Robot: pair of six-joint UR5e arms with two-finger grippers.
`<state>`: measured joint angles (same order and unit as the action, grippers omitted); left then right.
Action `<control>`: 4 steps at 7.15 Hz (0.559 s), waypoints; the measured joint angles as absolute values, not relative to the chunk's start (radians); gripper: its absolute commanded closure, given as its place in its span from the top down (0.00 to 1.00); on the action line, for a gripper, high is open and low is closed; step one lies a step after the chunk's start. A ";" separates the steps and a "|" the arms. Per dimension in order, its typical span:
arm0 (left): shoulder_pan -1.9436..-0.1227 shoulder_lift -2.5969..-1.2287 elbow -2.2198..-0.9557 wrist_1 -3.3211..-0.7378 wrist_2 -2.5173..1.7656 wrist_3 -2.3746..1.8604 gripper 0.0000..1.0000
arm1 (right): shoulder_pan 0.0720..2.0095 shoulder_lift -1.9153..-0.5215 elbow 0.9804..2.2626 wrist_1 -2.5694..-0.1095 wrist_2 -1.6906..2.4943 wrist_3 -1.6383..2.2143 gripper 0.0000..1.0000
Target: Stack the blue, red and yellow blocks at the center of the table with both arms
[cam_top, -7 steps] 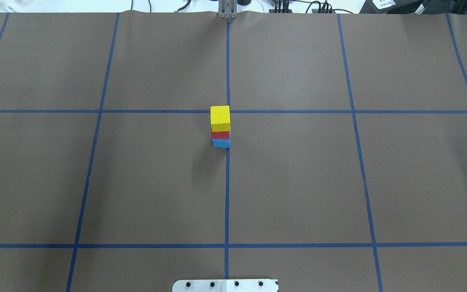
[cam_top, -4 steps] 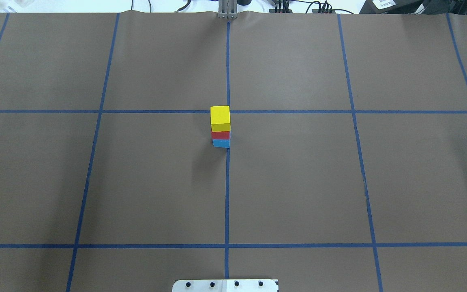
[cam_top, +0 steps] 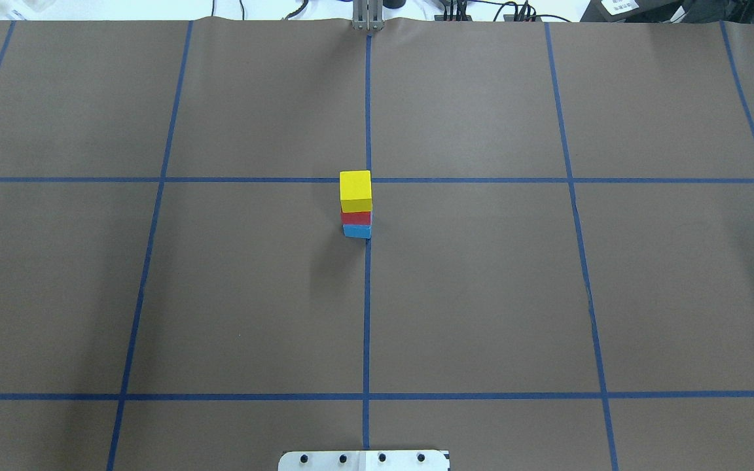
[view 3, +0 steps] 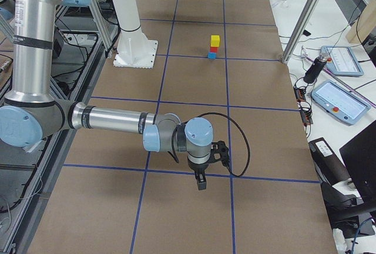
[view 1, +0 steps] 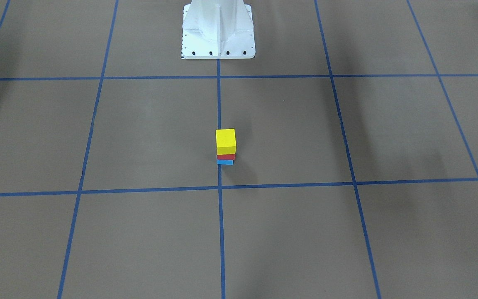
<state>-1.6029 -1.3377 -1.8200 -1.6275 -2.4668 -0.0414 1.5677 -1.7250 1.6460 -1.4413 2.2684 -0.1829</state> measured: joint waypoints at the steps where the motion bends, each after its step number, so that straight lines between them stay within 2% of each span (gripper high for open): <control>1: -1.603 -1.338 -1.819 -1.628 -2.466 -0.041 1.00 | 1.568 -1.728 1.640 -1.441 2.265 -0.185 1.00; 4: -1.603 -1.335 -1.821 -1.628 -2.464 -0.041 1.00 | 1.569 -1.731 1.640 -1.440 2.267 -0.183 1.00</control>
<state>-1.6030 -1.3351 -1.8207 -1.6279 -2.4644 -0.0414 1.5690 -1.7314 1.6401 -1.4404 2.2669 -0.1831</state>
